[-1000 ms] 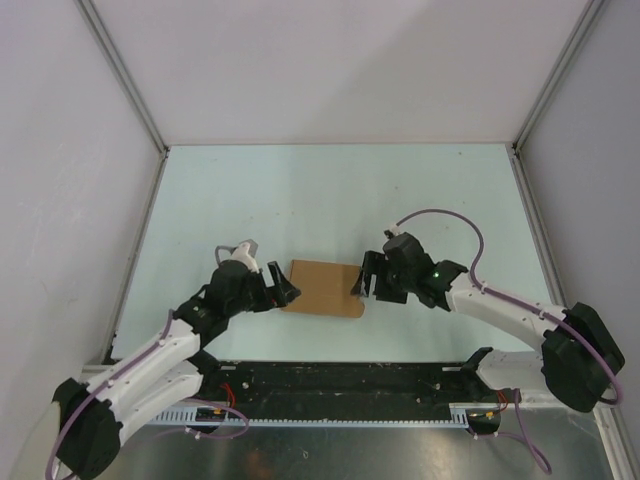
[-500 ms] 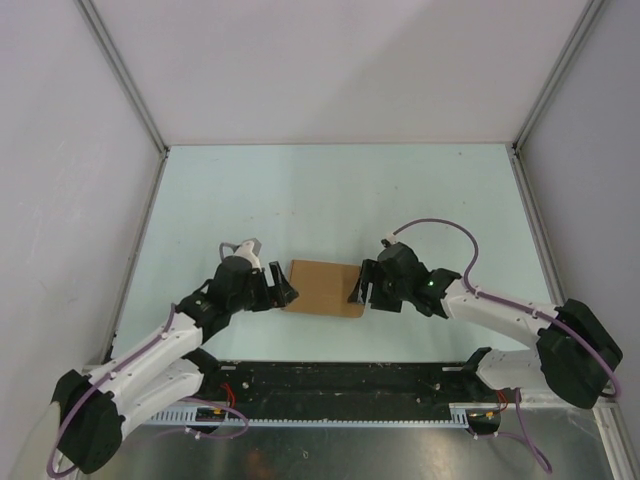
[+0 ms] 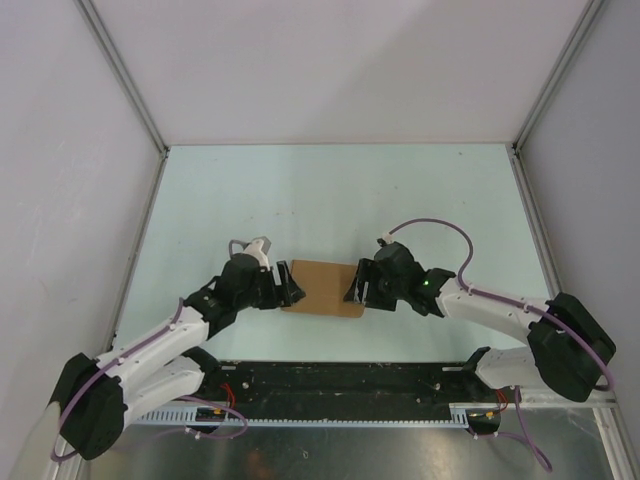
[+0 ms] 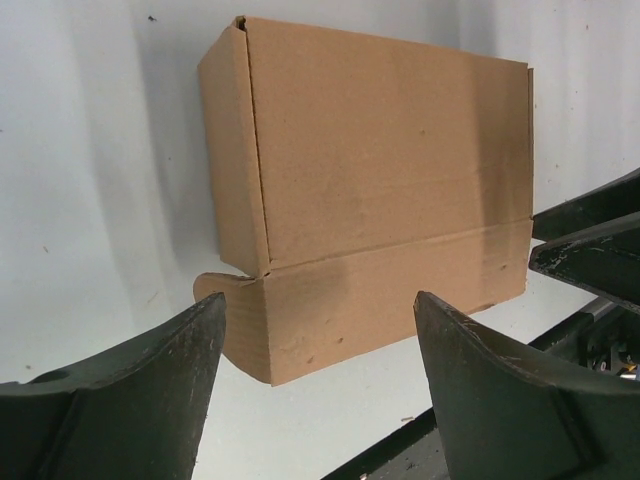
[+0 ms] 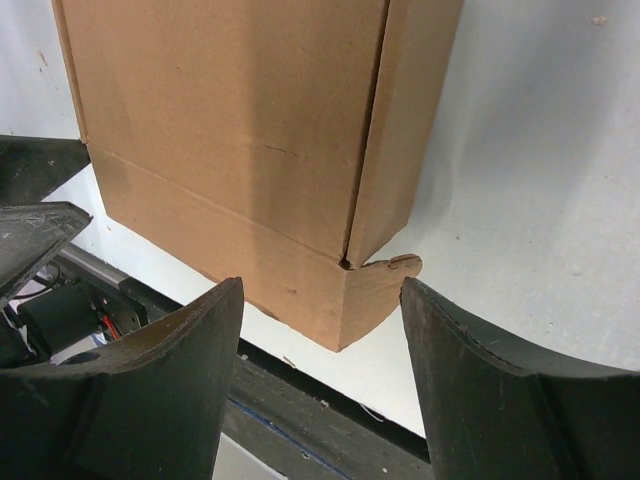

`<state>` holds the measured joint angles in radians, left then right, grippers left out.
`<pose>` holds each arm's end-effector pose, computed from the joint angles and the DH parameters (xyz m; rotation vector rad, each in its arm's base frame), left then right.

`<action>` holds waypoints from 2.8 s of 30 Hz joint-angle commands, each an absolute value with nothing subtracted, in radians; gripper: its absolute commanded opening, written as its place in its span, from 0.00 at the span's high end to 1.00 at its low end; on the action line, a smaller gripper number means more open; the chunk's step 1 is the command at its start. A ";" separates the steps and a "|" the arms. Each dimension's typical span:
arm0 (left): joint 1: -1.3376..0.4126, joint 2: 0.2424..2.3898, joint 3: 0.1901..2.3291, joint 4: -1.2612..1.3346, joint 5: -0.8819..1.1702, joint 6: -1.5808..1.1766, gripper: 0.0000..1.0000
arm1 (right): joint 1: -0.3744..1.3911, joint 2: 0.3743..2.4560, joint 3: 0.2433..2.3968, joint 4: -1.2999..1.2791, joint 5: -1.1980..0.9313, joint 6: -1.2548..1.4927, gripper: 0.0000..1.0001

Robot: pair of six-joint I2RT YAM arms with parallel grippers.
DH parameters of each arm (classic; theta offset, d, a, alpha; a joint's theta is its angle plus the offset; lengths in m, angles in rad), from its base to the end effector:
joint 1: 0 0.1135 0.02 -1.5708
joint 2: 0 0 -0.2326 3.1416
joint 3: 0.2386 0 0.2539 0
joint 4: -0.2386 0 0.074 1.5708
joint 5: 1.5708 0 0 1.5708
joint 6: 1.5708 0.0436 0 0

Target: Fold the paper box

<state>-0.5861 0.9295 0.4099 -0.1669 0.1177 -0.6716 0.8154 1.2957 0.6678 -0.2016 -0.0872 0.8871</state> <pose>0.1767 -0.1235 0.1551 -0.0353 2.3790 -0.7756 0.1830 0.1999 0.1544 0.0490 2.5919 0.8321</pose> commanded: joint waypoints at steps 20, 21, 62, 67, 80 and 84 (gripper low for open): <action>-0.618 0.994 0.442 -0.097 0.133 -0.644 0.19 | 0.824 1.341 0.670 -0.129 -0.118 0.897 0.35; -0.617 0.994 0.442 -0.095 0.133 -0.644 0.19 | 0.824 1.341 0.670 -0.129 -0.120 0.897 0.35; -0.634 0.928 0.380 -0.048 0.189 -0.632 0.21 | 0.830 1.319 0.670 -0.159 -0.117 0.879 0.37; -0.634 0.902 0.370 -0.054 0.189 -0.638 0.21 | 0.830 1.292 0.670 -0.187 -0.109 0.867 0.37; -0.634 0.931 0.359 -0.081 0.155 -0.609 0.21 | 0.830 1.298 0.670 -0.230 -0.092 0.850 0.36; -0.634 0.927 0.359 -0.083 0.156 -0.611 0.22 | 0.830 1.296 0.670 -0.232 -0.091 0.845 0.36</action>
